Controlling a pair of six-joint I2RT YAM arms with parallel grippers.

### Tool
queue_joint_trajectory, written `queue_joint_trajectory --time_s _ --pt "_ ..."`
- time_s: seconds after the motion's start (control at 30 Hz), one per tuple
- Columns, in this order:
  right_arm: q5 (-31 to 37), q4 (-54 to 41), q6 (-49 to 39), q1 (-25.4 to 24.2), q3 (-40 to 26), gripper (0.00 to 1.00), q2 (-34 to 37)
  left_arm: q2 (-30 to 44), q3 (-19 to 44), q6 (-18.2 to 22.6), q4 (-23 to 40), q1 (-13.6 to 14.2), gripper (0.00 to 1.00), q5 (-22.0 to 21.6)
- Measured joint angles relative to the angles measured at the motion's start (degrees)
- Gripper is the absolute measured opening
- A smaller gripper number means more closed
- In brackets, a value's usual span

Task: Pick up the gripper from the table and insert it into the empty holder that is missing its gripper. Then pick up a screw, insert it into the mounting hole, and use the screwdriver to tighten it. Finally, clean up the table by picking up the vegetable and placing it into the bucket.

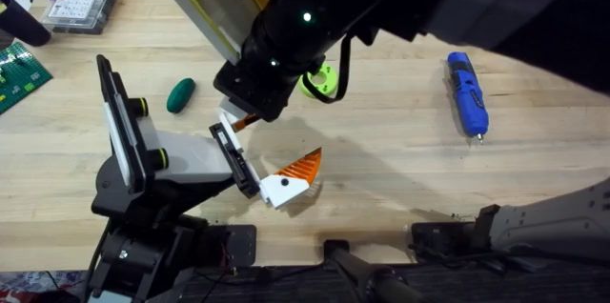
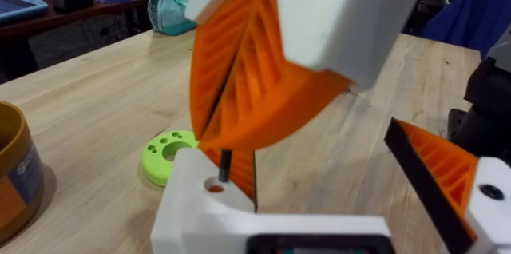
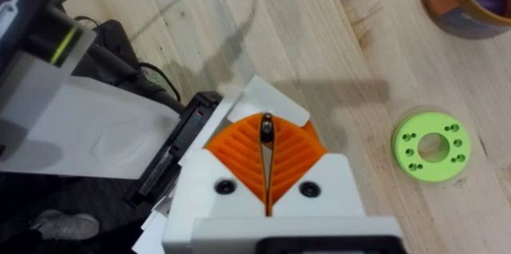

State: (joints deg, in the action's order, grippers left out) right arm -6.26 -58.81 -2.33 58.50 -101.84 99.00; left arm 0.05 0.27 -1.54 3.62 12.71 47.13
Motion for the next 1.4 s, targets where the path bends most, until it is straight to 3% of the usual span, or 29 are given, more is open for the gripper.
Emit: queue_joint_trajectory --time_s 1.4 --pt "0.0 0.5 0.0 0.0 0.0 0.012 0.0 0.0 0.0 -0.2 0.0 0.0 0.991 0.0"
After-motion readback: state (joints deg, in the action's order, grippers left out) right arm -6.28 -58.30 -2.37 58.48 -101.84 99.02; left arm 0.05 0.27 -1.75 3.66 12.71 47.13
